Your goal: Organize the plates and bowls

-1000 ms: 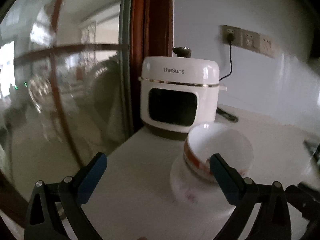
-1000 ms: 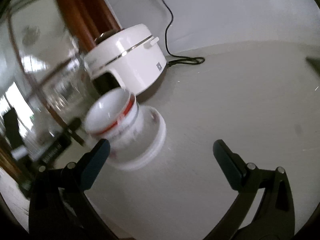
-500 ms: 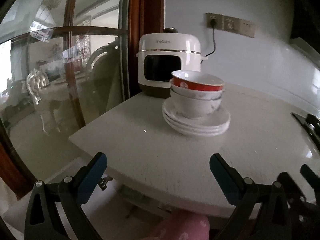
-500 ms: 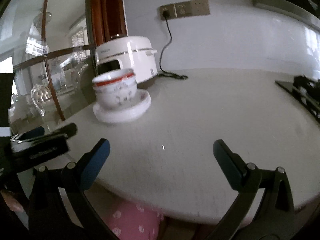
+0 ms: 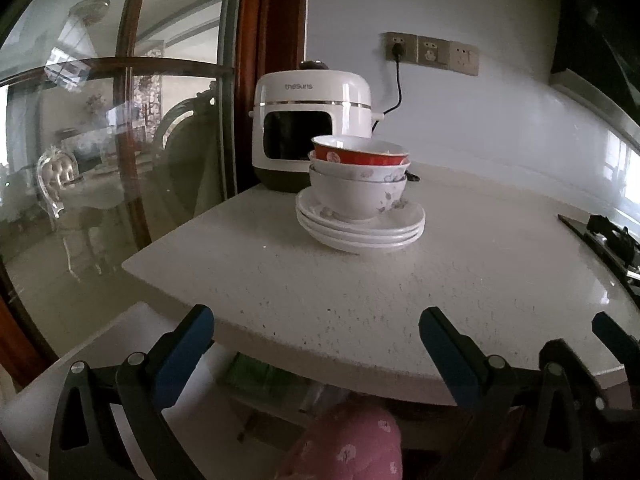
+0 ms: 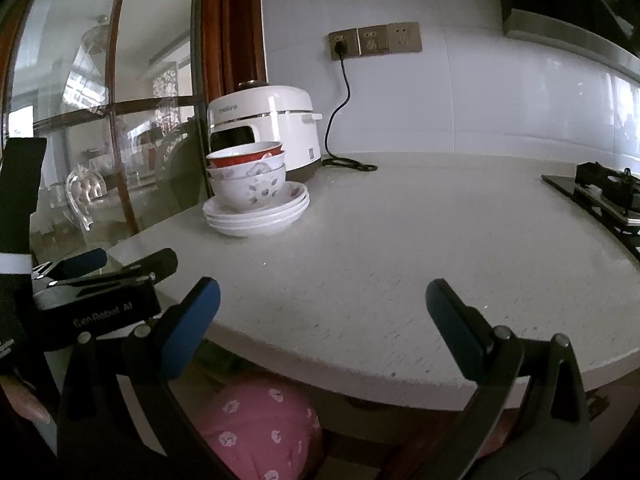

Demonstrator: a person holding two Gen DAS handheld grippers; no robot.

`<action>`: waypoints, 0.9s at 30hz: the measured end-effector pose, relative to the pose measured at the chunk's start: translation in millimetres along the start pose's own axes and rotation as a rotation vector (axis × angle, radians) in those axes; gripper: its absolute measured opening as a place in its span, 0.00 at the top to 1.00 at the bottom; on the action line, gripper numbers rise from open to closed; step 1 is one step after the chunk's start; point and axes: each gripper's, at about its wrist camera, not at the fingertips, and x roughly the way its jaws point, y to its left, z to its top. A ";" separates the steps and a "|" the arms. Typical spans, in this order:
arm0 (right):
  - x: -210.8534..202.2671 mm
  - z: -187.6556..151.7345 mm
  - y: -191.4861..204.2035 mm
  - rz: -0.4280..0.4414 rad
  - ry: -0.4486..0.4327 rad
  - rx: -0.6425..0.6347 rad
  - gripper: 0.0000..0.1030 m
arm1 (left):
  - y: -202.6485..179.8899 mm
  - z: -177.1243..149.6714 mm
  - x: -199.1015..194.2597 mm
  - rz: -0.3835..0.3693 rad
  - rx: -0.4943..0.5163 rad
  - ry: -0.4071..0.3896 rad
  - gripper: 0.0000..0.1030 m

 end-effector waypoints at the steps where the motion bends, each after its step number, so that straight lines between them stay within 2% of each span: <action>1: 1.6 -0.9 0.7 0.003 0.005 -0.002 0.00 | 0.1 -1.5 -0.6 -0.001 -0.001 0.002 0.00; 27: 4.0 -5.5 5.4 0.021 0.021 0.010 0.00 | 4.9 -4.9 -0.1 -0.009 -0.006 0.007 0.00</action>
